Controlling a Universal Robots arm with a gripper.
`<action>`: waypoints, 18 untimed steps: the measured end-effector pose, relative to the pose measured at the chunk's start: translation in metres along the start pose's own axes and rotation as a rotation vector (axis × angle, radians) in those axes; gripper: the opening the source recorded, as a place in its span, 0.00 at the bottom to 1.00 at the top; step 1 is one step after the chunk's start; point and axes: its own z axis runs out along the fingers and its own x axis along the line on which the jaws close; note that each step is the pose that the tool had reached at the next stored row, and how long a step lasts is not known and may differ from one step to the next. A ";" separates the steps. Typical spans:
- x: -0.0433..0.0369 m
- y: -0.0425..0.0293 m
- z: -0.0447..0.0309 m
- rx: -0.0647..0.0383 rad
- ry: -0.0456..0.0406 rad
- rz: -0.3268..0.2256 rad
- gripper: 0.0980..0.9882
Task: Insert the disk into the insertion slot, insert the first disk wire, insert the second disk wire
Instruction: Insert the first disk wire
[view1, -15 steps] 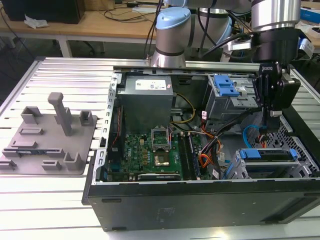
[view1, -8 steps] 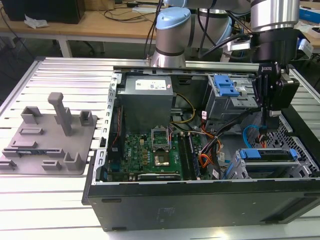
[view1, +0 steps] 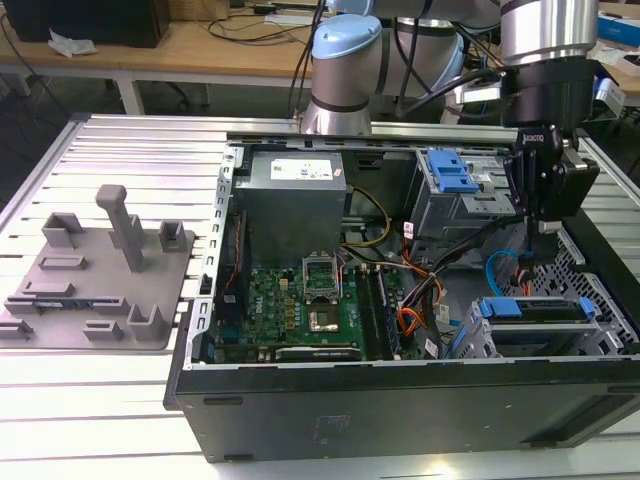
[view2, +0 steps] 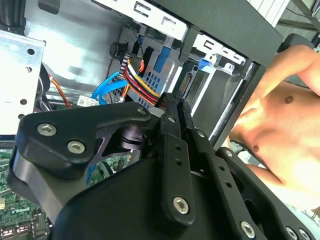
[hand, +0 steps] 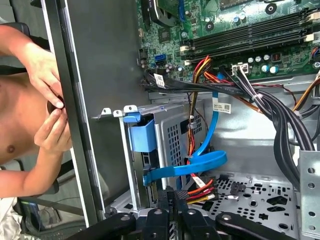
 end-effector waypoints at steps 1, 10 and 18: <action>-0.0003 0.0002 0.0006 0.000 0.0001 0.000 0.07; -0.0014 -0.0076 0.0024 -0.030 -0.0170 -0.014 0.07; 0.0173 -0.0091 0.0119 -0.036 -0.0389 -0.014 0.07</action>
